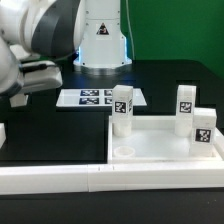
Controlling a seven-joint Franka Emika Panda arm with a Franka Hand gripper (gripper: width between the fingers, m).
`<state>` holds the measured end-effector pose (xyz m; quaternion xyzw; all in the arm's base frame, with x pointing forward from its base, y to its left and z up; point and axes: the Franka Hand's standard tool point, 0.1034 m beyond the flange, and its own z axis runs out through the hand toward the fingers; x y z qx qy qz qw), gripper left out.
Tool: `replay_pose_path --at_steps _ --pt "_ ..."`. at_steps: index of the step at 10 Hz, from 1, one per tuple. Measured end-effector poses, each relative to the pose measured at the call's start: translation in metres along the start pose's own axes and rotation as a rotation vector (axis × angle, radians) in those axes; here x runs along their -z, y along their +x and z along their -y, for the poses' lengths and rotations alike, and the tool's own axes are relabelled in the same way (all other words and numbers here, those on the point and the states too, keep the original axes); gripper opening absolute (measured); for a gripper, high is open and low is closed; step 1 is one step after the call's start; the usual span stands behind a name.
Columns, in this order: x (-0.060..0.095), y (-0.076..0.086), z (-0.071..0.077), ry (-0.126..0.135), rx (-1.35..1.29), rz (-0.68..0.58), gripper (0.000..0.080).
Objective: Assemble square table
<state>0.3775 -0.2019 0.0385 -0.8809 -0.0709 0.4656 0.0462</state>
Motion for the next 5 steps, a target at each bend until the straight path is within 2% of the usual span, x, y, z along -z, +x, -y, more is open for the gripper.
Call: replay_pose_path --at_steps 1,2,3,5 --pt "0.023 -0.002 0.008 -0.018 0.012 -0.040 0.0290" --pt "0.046 -0.012 0.022 -0.025 0.031 -0.055 0.0290" --pt "0.066 -0.021 0.030 -0.039 0.041 -0.093 0.0290" --pt "0.062 -0.026 0.021 -0.043 0.038 -0.206 0.0290"
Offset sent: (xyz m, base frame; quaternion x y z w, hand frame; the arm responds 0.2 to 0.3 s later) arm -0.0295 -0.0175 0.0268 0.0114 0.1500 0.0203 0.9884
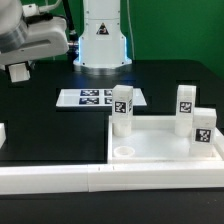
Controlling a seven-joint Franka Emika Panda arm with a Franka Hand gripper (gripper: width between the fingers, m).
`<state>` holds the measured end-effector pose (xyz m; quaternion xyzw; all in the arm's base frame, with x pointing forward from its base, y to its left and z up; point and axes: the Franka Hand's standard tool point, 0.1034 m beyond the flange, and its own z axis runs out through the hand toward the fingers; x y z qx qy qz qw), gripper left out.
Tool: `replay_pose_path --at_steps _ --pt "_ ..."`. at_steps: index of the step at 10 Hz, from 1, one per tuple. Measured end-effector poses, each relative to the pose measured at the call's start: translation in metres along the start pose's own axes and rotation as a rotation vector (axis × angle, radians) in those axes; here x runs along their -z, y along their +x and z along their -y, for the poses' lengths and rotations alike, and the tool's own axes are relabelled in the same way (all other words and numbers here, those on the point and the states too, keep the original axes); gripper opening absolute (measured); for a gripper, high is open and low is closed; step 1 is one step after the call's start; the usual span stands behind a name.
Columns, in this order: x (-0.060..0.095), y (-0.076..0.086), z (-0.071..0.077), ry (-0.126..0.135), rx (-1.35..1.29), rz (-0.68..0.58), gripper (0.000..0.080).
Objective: Assemble square table
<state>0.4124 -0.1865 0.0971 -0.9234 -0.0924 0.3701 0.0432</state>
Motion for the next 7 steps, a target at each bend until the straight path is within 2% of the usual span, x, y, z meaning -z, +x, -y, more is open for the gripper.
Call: replay_pose_path --at_steps 2,3,4,5,6,7 --pt "0.008 0.009 -0.001 -0.014 0.002 -0.176 0.0290" --pt "0.028 0.021 0.007 -0.041 -0.008 -0.287 0.0290" --pt "0.058 0.040 0.017 -0.100 -0.007 -0.422 0.0290" --pt "0.091 0.054 0.038 -0.133 -0.014 -0.535 0.0290" --pt "0.108 0.062 0.046 -0.158 0.016 -0.596 0.0290" --pt "0.103 0.063 0.039 -0.165 0.016 -0.665 0.0290"
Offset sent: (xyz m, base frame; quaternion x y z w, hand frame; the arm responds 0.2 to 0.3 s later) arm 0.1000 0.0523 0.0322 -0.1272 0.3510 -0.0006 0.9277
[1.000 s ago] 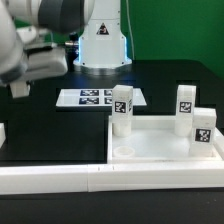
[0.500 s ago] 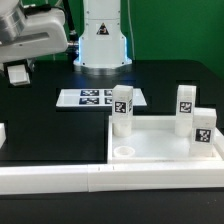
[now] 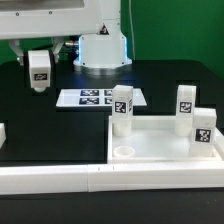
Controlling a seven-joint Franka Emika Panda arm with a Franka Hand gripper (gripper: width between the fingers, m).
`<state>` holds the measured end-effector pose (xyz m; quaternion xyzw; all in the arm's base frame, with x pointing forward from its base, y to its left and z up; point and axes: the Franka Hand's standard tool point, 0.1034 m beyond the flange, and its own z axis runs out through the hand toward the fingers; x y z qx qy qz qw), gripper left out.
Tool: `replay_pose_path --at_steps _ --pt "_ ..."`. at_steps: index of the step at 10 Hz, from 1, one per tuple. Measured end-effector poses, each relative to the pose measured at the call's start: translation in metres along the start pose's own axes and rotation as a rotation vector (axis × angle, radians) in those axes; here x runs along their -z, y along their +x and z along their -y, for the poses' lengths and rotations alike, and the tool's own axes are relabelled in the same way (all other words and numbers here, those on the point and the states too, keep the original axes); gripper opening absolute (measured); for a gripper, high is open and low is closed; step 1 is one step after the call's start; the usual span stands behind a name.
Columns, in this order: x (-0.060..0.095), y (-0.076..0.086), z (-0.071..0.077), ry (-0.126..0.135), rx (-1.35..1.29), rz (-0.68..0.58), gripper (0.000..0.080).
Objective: Assemble square table
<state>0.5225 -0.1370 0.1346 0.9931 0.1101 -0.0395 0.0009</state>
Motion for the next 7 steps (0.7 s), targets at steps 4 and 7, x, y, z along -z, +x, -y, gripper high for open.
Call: replay_pose_path --at_steps 4,7 --pt "0.000 0.000 -0.015 -0.082 -0.008 -0.216 0.0290" --pt "0.008 0.044 0.045 -0.101 -0.083 -0.385 0.0290"
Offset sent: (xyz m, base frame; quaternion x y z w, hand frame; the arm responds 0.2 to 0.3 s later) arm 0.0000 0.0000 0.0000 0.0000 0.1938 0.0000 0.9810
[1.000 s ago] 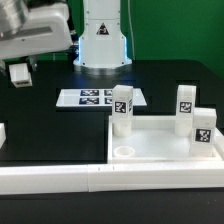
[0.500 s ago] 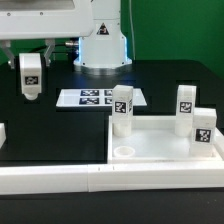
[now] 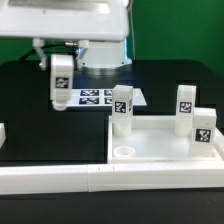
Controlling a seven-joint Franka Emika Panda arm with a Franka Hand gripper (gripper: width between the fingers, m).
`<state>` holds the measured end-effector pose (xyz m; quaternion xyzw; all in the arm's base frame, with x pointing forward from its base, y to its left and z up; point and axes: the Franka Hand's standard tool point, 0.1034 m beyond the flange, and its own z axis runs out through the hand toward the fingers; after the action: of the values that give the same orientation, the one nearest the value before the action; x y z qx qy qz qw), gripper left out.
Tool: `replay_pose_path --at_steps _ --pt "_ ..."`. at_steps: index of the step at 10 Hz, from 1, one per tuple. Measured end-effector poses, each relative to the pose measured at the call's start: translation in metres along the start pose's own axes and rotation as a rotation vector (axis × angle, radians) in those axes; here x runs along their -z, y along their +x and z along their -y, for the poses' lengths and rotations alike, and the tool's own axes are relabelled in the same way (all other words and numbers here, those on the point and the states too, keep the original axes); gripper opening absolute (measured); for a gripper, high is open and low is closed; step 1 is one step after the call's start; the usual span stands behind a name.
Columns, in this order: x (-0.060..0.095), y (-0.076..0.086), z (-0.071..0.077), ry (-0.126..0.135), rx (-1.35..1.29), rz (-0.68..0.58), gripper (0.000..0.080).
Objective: Assemble square table
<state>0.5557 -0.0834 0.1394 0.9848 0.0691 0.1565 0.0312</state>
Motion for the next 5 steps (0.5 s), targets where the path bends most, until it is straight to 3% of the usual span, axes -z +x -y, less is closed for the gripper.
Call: replay_pose_path --at_steps 1,2,3,5 --pt "0.006 0.024 0.021 0.016 -0.041 -0.036 0.0290" --pt "0.015 0.048 0.028 0.009 -0.050 -0.099 0.0290" --pt "0.015 0.046 0.020 -0.027 -0.021 -0.140 0.0290" --pt "0.013 0.043 0.022 -0.019 -0.029 -0.125 0.0290"
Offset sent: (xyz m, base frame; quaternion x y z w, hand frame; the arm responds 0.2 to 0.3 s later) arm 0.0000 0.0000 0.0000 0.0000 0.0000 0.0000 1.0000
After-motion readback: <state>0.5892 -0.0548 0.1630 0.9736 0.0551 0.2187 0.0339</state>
